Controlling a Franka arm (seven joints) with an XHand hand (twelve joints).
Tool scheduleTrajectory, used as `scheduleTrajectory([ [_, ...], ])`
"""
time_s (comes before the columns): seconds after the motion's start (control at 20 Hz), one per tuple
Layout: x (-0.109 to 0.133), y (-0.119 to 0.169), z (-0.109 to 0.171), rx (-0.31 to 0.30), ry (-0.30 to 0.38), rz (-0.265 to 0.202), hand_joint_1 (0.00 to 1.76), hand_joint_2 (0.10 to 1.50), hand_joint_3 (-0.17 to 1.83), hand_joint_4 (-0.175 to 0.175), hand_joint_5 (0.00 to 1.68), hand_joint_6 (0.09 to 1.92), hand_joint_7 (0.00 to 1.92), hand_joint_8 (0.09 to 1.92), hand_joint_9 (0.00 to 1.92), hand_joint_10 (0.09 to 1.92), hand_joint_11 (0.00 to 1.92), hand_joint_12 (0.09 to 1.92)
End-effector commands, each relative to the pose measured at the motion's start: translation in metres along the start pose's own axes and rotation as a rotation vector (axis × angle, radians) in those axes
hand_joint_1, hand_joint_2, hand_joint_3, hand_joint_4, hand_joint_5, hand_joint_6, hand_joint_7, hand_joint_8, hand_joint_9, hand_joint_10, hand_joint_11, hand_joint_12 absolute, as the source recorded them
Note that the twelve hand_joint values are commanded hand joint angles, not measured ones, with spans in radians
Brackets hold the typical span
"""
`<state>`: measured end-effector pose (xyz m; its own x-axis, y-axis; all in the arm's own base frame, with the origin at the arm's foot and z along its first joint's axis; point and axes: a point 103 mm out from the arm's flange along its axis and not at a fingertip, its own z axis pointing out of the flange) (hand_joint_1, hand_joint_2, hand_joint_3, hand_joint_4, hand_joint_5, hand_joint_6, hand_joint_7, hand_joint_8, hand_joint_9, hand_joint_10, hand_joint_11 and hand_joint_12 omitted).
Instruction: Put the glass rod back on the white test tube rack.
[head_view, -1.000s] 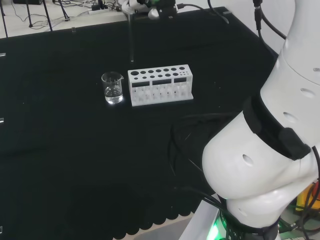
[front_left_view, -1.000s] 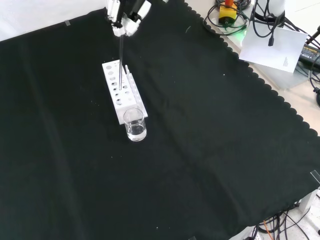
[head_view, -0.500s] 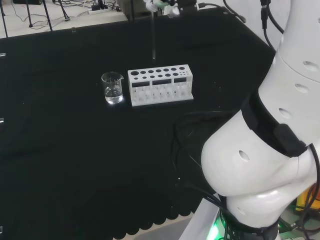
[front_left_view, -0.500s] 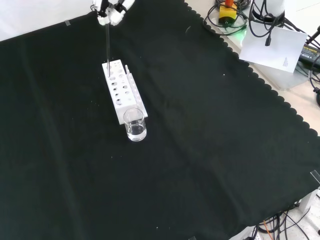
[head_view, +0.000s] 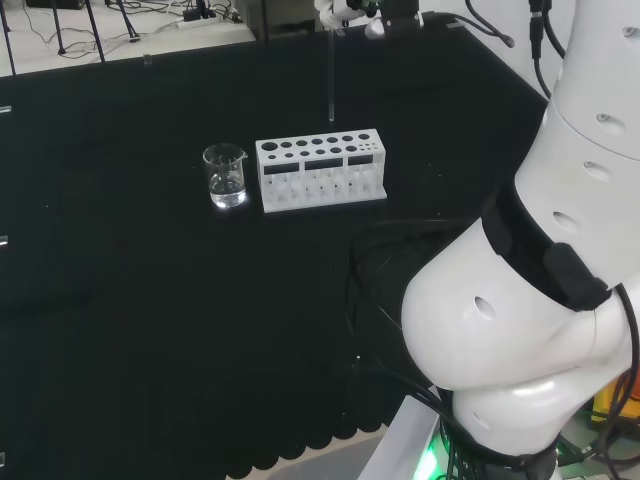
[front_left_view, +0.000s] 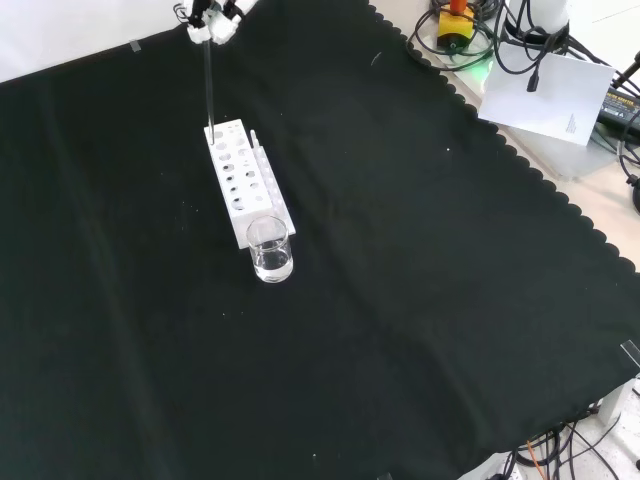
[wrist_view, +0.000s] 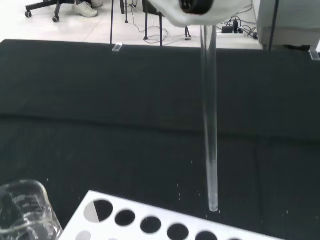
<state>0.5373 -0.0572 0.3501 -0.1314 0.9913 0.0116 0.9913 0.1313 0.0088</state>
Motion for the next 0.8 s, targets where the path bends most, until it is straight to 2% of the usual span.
scheduleTrajectory([
  [0.05,-0.003,-0.009,0.006,0.013,0.006,0.004,1.31,1.05,-0.05,-0.175,1.16,0.43,1.24,0.87,1.54,0.9,1.64,0.5],
  [0.35,0.007,-0.017,0.009,0.007,-0.003,0.01,1.31,1.05,-0.05,-0.175,1.17,0.43,1.24,0.87,1.54,0.9,1.64,0.5],
  [0.8,0.012,-0.012,0.013,0.022,0.004,-0.001,1.31,1.05,-0.06,-0.175,1.17,0.42,1.24,0.87,1.54,0.9,1.64,0.5],
])
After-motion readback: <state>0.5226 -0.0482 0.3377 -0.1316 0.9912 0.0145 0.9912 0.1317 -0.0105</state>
